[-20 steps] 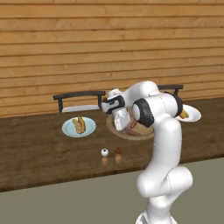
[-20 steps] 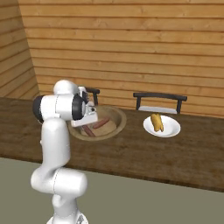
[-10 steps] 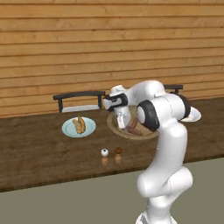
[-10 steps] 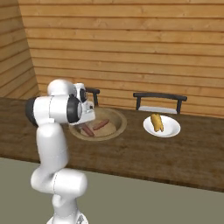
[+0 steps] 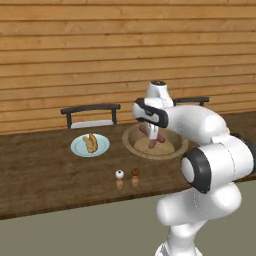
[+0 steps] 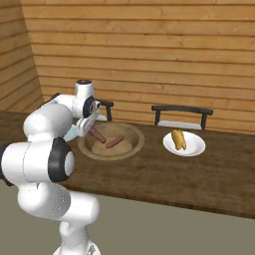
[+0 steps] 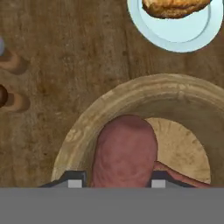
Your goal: Place one bun and one sausage from the bowl on each plate.
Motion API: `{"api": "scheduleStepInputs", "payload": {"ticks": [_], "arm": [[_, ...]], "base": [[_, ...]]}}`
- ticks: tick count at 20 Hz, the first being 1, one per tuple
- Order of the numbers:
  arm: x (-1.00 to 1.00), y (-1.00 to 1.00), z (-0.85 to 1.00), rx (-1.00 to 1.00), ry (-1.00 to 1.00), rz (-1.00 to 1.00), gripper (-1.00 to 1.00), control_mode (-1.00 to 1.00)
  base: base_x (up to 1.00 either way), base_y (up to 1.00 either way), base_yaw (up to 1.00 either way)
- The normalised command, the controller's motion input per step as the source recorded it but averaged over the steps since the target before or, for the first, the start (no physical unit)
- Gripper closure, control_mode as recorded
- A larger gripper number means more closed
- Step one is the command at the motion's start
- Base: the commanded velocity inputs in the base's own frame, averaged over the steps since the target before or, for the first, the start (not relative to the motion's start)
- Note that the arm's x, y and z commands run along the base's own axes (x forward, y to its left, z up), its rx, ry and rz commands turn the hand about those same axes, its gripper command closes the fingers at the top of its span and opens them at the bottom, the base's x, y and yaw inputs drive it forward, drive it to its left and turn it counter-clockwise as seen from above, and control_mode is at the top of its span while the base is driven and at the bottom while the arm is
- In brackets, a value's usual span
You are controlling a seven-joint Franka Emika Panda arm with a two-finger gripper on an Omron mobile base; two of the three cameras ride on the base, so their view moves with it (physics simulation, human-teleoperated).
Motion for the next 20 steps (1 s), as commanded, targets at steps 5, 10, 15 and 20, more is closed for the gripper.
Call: {"api": "scheduleStepInputs", "payload": {"ticks": [5, 10, 15, 20], "arm": [[0.07, -0.16, 0.81, 0.25, -0.58, 0.71, 1.00, -1.00], [0.19, 0.27, 0.47, 0.10, -0.26, 0.76, 1.00, -1.00], [0.01, 0.92, 0.43, -0.01, -0.28, 0.55, 1.00, -1.00], [-0.73, 0.81, -0.36, -0.47, -0.57, 0.14, 1.00, -1.00]], "base": [[0.00, 0.00, 0.00], [0.00, 0.00, 0.00], [0.00, 0.00, 0.00], [0.00, 0.00, 0.00]]}}
